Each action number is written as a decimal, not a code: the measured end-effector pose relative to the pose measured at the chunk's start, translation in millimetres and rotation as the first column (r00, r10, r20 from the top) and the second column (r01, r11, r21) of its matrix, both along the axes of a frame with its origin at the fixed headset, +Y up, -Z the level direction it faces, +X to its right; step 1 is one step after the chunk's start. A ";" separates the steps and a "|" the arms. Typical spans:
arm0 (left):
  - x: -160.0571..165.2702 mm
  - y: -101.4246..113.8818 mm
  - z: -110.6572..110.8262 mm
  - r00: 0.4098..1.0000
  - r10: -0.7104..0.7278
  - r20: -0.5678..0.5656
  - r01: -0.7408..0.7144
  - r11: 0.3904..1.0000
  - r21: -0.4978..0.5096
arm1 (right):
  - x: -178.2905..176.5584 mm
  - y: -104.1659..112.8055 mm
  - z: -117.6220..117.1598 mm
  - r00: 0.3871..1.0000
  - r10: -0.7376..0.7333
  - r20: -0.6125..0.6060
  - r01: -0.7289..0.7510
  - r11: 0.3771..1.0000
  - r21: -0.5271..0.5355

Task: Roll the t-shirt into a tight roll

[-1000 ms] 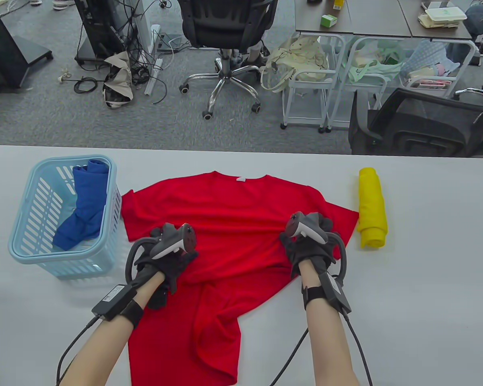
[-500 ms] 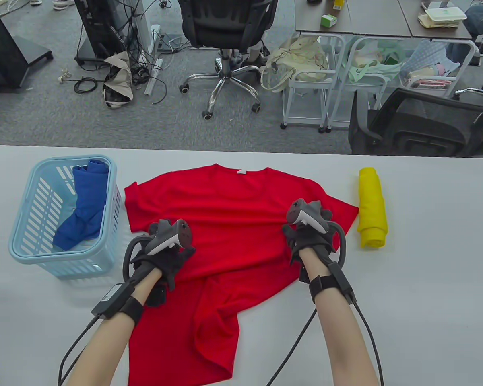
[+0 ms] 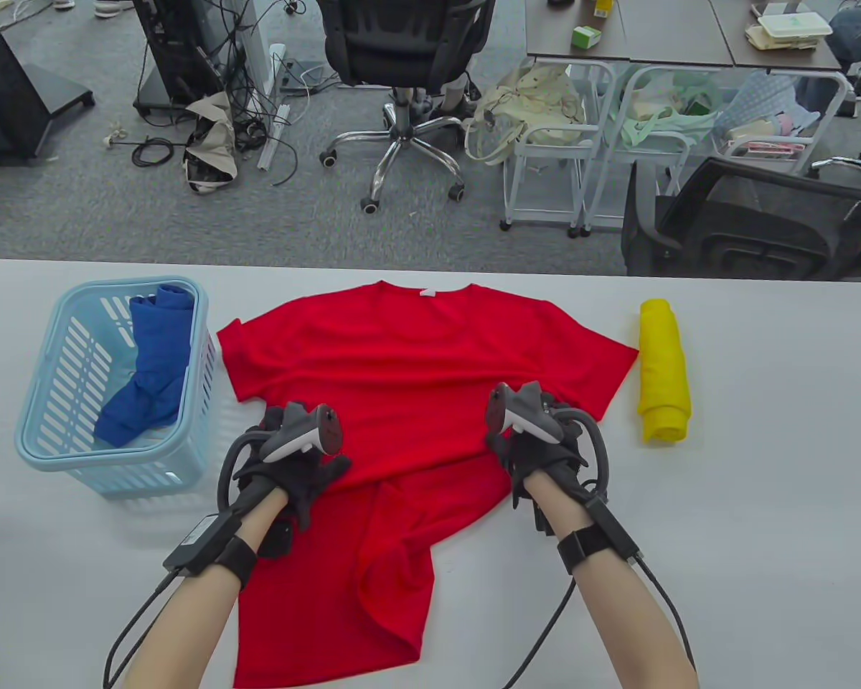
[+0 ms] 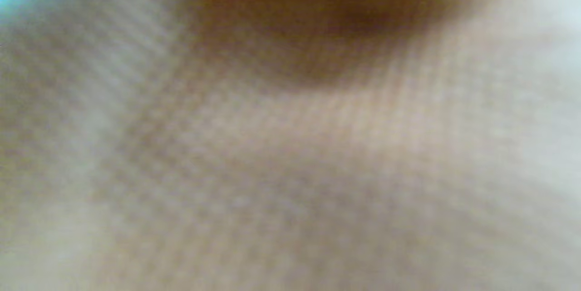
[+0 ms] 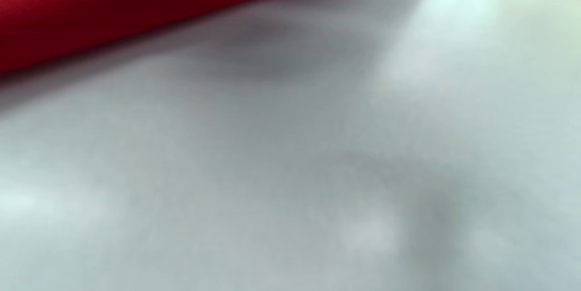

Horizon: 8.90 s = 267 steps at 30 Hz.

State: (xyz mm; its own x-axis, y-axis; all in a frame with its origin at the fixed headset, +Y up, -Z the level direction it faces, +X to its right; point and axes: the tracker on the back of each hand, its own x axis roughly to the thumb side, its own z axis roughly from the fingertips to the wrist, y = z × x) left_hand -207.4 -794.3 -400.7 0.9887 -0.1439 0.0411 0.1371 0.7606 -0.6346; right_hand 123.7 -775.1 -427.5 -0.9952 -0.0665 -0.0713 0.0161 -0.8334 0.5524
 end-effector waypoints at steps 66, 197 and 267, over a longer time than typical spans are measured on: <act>-9.7 -7.4 65.3 0.983 0.134 0.123 -0.131 0.991 -0.038 | 91.0 -0.5 111.0 0.999 -0.031 -0.028 0.026 0.986 -0.167; -26.9 30.0 -100.0 0.920 -0.390 0.042 0.348 0.862 0.369 | -265.4 9.7 199.2 0.432 -0.094 -0.897 0.132 0.990 -0.041; 175.1 31.1 8.4 0.888 -0.073 0.455 -0.050 0.966 0.253 | 58.2 51.5 144.1 0.962 -0.059 -0.265 0.052 0.998 -0.036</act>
State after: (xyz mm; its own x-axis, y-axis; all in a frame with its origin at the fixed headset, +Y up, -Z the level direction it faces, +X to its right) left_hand -32.3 -763.3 -392.2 0.8662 -0.2213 0.4481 0.3737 0.8821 -0.2867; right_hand 181.8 -723.7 -283.5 -0.9802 -0.0088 0.1976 0.1199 -0.8209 0.5584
